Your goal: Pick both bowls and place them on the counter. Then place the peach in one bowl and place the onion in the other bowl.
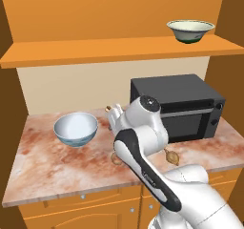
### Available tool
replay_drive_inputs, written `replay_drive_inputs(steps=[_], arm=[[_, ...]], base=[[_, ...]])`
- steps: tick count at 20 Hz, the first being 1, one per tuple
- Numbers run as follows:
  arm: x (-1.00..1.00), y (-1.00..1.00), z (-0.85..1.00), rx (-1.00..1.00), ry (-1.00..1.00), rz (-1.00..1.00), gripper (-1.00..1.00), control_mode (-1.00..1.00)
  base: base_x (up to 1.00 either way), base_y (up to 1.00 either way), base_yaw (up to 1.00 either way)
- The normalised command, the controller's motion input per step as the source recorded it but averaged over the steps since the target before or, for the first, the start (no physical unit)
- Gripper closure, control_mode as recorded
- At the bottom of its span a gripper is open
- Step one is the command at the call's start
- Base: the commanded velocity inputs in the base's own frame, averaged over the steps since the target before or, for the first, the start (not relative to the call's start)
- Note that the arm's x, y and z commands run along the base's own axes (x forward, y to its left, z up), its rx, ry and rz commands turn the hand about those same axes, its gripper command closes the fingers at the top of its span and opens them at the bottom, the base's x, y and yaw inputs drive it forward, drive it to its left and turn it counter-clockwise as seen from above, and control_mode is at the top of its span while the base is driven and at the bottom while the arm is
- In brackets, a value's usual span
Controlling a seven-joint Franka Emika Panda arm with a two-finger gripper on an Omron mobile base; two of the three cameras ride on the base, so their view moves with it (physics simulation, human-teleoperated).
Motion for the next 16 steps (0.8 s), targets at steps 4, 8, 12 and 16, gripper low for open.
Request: replay_drive_inputs(steps=[4,8,12,16], arm=[[-0.50,-0.38,0.45,-0.05,-0.03,0.00,-1.00,-1.00],[-0.45,-0.38,0.48,-0.05,0.00,0.00,-1.00,-1.00],[-0.43,-0.40,0.50,-0.08,0.00,0.00,-1.00,-1.00],[-0.41,-0.39,0.49,-0.10,0.00,0.00,-1.00,-1.00]], base=[[0.00,0.00,0.00],[0.00,0.00,0.00],[0.00,0.00,0.00],[0.00,0.00,0.00]])
